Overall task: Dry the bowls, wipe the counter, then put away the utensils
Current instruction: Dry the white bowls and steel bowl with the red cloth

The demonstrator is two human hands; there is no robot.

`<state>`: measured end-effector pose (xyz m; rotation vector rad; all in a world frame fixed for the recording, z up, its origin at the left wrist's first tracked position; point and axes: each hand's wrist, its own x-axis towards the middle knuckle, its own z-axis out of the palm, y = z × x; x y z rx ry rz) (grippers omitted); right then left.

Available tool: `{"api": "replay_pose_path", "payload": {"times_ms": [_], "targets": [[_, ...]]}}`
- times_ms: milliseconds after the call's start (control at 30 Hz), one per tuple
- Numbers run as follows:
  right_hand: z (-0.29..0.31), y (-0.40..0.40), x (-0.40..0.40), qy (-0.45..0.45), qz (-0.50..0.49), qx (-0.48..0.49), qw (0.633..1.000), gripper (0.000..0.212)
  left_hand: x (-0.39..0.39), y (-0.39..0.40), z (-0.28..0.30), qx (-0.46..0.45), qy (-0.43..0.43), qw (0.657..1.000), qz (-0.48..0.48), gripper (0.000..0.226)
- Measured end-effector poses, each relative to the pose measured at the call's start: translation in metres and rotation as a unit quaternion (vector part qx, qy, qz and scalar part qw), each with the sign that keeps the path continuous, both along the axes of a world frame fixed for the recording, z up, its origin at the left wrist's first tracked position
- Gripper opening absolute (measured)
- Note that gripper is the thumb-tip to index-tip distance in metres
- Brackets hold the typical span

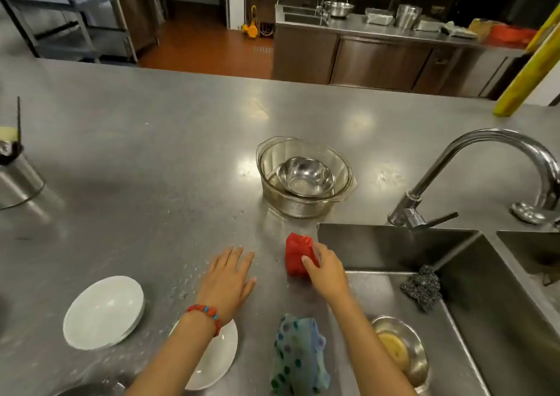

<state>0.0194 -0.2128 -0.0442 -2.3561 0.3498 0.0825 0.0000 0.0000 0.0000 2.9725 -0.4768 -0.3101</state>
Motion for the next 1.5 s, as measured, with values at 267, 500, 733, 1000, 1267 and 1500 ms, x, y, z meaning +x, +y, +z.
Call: {"api": "replay_pose_path", "payload": {"times_ms": [267, 500, 733, 1000, 1267, 1500], "targets": [[-0.024, 0.008, 0.025, 0.047, -0.049, 0.069, 0.995, 0.063, 0.006, 0.004, -0.011, 0.013, -0.013, 1.0, 0.005, 0.056], [-0.025, 0.008, 0.023, 0.023, -0.078, 0.211, 0.974, 0.045, -0.001, 0.012, -0.016, -0.009, -0.013, 1.0, 0.027, 0.057], [0.009, 0.024, -0.022, -0.025, -0.053, 0.363, 0.93, 0.038, -0.029, 0.022, -0.01, -0.069, -0.03, 0.995, 0.068, 0.056], [0.029, 0.048, -0.086, -0.043, -0.017, 0.431, 0.901, 0.039, -0.089, 0.038, -0.01, -0.085, -0.051, 0.986, 0.133, 0.055], [0.017, 0.061, -0.128, -0.002, -0.009, 0.446, 0.895, 0.04, -0.144, 0.056, -0.032, -0.11, -0.046, 0.965, 0.233, 0.056], [-0.001, 0.068, -0.138, 0.013, -0.022, 0.425, 0.905, 0.045, -0.126, 0.079, -0.036, -0.281, -0.024, 0.908, 0.311, 0.053]]}}
